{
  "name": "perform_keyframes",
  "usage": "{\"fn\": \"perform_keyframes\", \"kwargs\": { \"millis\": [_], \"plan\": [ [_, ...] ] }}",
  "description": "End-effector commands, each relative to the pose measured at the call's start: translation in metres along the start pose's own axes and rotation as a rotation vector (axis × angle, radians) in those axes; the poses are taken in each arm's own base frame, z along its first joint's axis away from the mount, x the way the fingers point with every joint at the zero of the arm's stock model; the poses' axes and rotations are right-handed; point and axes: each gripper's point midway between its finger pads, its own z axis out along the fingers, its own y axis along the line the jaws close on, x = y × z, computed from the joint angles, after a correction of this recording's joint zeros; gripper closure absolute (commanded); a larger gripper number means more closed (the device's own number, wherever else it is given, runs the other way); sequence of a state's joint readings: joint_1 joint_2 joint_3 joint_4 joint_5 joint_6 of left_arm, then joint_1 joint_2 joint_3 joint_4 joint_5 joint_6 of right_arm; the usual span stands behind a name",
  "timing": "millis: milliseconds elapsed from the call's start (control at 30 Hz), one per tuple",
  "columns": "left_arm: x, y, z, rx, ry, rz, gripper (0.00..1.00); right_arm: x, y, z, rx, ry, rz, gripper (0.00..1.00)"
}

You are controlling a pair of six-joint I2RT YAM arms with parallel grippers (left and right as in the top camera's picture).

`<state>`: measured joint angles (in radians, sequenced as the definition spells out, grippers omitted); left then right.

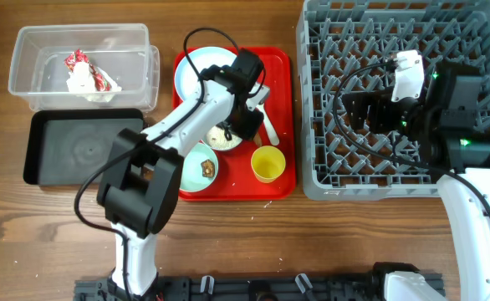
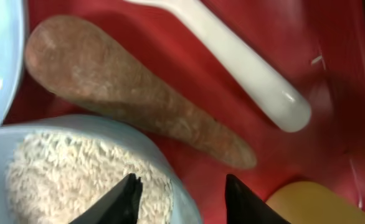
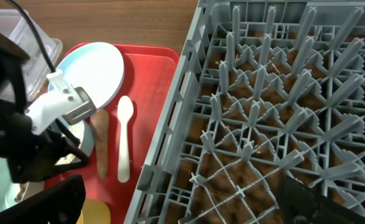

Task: Sort waste into correct bins and load items into the dishwasher rack
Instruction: 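Grasp the light blue rice bowl rim with the left gripper, then carry the bowl over the black tray and tip the rice out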

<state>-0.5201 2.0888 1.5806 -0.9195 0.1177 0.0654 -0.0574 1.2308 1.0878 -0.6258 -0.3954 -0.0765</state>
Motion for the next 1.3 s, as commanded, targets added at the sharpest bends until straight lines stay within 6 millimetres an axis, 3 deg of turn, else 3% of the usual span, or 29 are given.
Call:
{"fn": "perform_keyframes", "kwargs": {
  "millis": [0, 67, 167, 300, 400, 500, 567, 600, 667, 733, 900, 1000, 1100, 1267],
  "plan": [
    [0.001, 0.003, 0.014, -0.007, 0.017, -0.01, 0.66, -0.008, 0.0, -0.002, 0.007, -0.013, 0.001, 0.0],
    [0.002, 0.003, 0.016, -0.007, 0.022, -0.023, 0.74, -0.008, 0.0, -0.002, 0.007, -0.013, 0.001, 0.0],
    [0.001, 0.003, 0.016, -0.007, 0.019, -0.023, 0.96, -0.008, 0.0, -0.002, 0.007, -0.013, 0.0, 0.0],
    [-0.003, -0.003, 0.006, 0.016, -0.003, -0.047, 0.96, -0.008, 0.0, -0.002, 0.007, -0.013, -0.002, 0.0],
    [-0.016, -0.009, -0.036, 0.037, -0.076, -0.06, 0.96, -0.008, 0.0, -0.002, 0.007, -0.014, -0.002, 0.0],
    [-0.016, 0.003, -0.079, 0.04, -0.133, -0.159, 0.96, -0.008, 0.0, -0.002, 0.007, -0.014, -0.002, 0.0],
    [0.001, 0.025, -0.106, 0.062, -0.127, -0.255, 0.96, -0.008, 0.0, -0.002, 0.007, -0.014, -0.002, 0.0],
    [0.016, 0.048, -0.122, 0.083, -0.116, -0.338, 0.96, -0.008, 0.0, -0.002, 0.007, -0.014, -0.003, 0.0],
    [0.029, 0.078, -0.133, 0.08, -0.112, -0.428, 0.96, -0.009, 0.0, -0.002, 0.007, -0.016, -0.003, 0.0],
    [0.05, 0.12, -0.141, 0.102, -0.101, -0.566, 0.96, -0.009, 0.0, -0.002, 0.007, -0.018, -0.004, 0.0],
    [0.087, 0.182, -0.157, 0.339, -0.222, -0.666, 0.96, -0.009, 0.0, -0.002, 0.006, -0.019, -0.001, 0.0],
    [0.107, 0.21, -0.161, 0.498, -0.377, -0.725, 0.96, -0.009, 0.0, -0.002, 0.006, -0.019, -0.001, 0.0],
    [0.14, 0.241, -0.162, 0.643, -0.56, -0.866, 0.96, -0.009, 0.0, -0.002, 0.005, -0.019, 0.0, 0.0],
    [0.167, 0.266, -0.179, 0.767, -0.768, -0.977, 0.96, -0.009, 0.0, -0.002, 0.005, -0.02, 0.018, 0.0]
  ]
}}
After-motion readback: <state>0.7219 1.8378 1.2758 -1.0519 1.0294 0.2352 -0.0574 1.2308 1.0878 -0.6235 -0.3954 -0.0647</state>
